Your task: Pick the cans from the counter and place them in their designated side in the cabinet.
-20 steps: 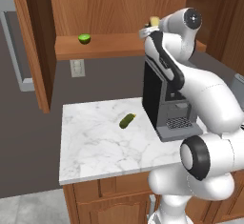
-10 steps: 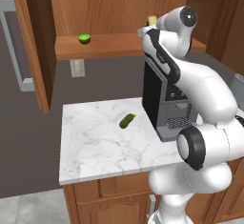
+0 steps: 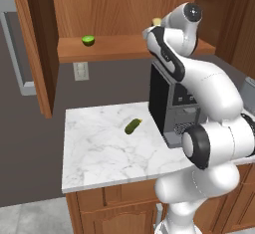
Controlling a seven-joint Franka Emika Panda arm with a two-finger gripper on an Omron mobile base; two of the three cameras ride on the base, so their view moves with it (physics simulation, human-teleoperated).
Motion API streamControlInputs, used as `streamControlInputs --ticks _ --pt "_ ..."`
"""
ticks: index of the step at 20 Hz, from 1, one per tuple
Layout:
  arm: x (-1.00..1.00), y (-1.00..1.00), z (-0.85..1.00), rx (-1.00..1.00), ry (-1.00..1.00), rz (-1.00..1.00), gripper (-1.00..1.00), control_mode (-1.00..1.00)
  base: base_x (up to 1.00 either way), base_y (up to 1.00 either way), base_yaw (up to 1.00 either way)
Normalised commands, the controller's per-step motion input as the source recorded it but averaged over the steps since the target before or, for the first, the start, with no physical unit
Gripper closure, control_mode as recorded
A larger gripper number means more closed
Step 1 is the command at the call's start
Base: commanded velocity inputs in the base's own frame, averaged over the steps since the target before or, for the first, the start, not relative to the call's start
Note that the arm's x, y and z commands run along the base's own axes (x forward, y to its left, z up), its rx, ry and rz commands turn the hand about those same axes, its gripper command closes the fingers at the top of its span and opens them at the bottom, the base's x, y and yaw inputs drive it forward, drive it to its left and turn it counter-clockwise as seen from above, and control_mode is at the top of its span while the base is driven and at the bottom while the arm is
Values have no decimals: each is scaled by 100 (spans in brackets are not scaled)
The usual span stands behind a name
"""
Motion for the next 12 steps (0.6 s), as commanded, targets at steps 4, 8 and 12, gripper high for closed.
streamControlInputs --ticks 4,8,12 --pt "18 0 -2 -1 5 0 100 -100 0 0 0" --pt "22 0 -6 -1 1 0 100 -100 0 0 0" --pt "25 0 -6 0 1 0 100 -100 0 0 0"
